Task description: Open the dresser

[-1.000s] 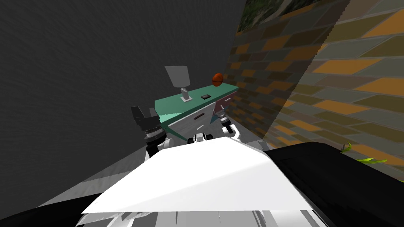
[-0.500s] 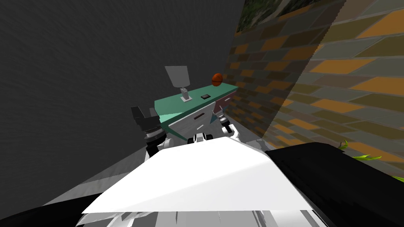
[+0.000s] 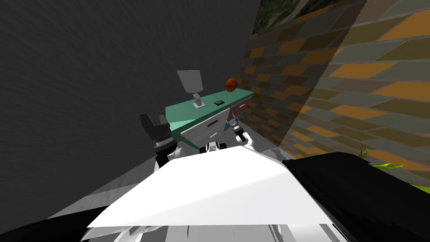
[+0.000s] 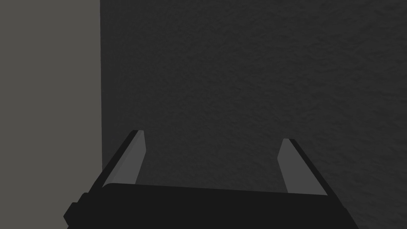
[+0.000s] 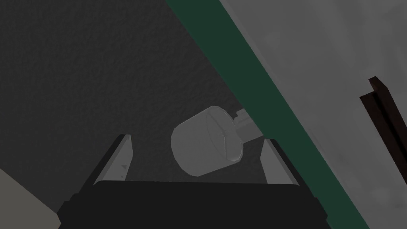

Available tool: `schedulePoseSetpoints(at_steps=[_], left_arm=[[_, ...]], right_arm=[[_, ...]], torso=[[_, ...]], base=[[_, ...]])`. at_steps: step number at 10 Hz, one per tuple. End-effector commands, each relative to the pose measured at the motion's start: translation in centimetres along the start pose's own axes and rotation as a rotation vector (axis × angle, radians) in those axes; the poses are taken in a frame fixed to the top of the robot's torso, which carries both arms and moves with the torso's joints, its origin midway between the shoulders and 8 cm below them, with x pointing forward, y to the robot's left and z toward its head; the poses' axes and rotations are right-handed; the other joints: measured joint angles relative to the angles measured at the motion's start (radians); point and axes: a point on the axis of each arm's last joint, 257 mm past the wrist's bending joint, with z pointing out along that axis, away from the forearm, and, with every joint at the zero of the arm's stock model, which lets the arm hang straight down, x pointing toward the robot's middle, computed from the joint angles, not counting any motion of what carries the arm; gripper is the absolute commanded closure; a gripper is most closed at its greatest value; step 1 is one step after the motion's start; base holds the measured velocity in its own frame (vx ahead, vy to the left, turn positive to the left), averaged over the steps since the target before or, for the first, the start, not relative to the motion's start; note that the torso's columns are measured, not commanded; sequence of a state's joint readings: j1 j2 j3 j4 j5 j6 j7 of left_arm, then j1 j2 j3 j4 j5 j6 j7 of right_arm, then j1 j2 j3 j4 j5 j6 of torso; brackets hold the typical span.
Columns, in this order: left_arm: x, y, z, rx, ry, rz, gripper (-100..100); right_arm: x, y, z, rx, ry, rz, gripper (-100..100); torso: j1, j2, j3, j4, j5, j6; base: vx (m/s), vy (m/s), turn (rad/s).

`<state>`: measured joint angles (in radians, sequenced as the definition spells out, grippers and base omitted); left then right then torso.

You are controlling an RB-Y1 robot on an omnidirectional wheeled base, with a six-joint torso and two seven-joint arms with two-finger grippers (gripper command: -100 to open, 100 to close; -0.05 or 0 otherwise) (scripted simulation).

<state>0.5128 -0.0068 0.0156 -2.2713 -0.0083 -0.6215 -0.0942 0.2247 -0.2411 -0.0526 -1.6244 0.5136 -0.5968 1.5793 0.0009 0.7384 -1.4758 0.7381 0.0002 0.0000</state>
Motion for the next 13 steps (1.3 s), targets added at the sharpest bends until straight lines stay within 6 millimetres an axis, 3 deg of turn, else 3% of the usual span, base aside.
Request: schedulePoseSetpoints(at_steps=[1,13], left_arm=[[0.0,0.0,0.0,0.000,0.000,0.000,0],[0.0,0.0,0.0,0.000,0.000,0.000,0]], right_arm=[[1.0,1.1,-0.1,-0.028,0.011,-0.095,-100],[4.9,6.0,-0.8,-0.151,0.038,-0.430,-100]], torso=[[-0.001,0.000,0.000,0.000,0.000,0.000],[0.003,-0.001,-0.001,0.000,0.001,0.000]], base=[[-0.019,0.038,0.026],[-0.012,0.052,0.022]])
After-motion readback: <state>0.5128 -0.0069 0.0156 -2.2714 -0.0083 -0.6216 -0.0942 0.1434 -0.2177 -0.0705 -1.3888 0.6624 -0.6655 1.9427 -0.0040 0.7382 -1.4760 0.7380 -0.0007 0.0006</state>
